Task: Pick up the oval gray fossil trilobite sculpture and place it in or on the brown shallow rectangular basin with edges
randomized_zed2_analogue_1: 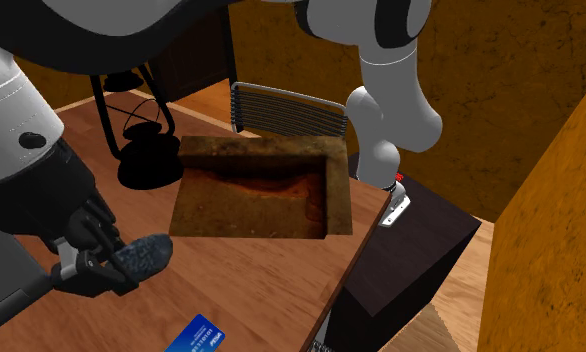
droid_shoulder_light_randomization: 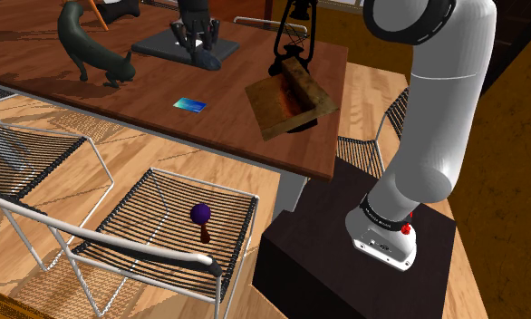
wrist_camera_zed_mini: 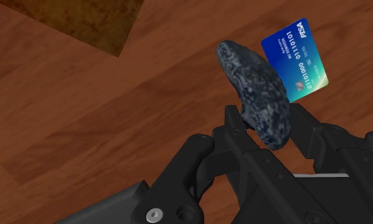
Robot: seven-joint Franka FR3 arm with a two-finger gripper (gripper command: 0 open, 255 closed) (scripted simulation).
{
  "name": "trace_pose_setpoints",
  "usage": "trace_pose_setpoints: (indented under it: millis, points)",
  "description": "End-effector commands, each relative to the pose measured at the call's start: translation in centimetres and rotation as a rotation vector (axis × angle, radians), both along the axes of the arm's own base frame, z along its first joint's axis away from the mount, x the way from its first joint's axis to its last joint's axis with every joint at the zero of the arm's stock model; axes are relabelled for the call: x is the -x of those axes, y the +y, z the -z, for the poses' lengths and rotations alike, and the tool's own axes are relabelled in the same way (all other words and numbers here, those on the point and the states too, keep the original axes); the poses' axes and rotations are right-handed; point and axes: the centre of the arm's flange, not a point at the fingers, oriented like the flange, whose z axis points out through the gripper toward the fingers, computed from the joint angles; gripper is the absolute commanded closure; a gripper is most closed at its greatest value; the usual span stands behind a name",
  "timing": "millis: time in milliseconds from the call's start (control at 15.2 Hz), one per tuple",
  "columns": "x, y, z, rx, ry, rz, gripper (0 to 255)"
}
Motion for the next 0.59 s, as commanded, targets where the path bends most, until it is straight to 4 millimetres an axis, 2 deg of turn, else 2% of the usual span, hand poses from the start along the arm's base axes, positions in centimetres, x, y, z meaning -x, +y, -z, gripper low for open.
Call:
trace_pose_setpoints:
  millis: [0, 528]
  points:
    - [0.0, 0.0, -1.1, 0.000, 0.001, 0.000, 255]
    - [0.0, 0.0, -5.3, 0.000, 0.001, 0.000, 255]
